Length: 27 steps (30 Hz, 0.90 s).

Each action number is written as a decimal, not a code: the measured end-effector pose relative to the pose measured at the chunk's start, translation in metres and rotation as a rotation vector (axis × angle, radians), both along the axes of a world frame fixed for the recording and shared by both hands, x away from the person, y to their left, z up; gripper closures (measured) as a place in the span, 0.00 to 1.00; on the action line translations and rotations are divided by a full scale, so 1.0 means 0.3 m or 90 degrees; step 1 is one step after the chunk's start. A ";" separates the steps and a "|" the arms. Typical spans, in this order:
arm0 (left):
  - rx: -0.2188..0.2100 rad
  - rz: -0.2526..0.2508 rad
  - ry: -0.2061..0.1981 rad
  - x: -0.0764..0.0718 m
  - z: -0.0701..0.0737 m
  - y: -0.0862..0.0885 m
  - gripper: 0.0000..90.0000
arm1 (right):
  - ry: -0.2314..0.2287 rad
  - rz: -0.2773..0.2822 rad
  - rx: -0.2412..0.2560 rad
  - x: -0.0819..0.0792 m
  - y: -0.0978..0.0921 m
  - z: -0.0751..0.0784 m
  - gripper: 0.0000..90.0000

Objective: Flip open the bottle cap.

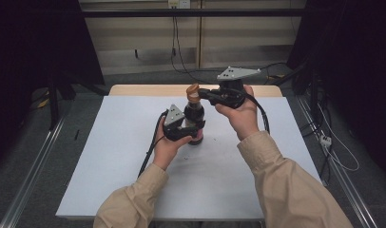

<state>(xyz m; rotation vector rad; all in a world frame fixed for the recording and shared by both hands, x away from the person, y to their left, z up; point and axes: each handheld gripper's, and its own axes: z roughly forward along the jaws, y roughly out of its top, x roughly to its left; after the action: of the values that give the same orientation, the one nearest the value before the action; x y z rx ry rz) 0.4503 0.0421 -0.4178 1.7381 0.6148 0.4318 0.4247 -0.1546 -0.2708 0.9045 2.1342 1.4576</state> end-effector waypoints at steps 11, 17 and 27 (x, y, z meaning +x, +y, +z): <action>-0.001 -0.003 0.001 0.000 0.000 -0.001 0.34 | -0.004 -0.001 -0.004 -0.001 0.003 0.002 1.00; -0.001 -0.003 0.000 -0.001 -0.001 -0.001 0.34 | -0.003 -0.001 -0.001 -0.001 0.004 0.005 1.00; 0.002 -0.005 -0.002 -0.001 0.000 -0.002 0.34 | -0.009 -0.002 0.000 0.000 0.013 0.020 1.00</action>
<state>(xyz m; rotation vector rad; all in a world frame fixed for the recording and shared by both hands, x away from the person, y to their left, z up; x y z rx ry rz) 0.4500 0.0414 -0.4178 1.7414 0.6050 0.4298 0.4246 -0.1507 -0.2648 0.8935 2.1216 1.4588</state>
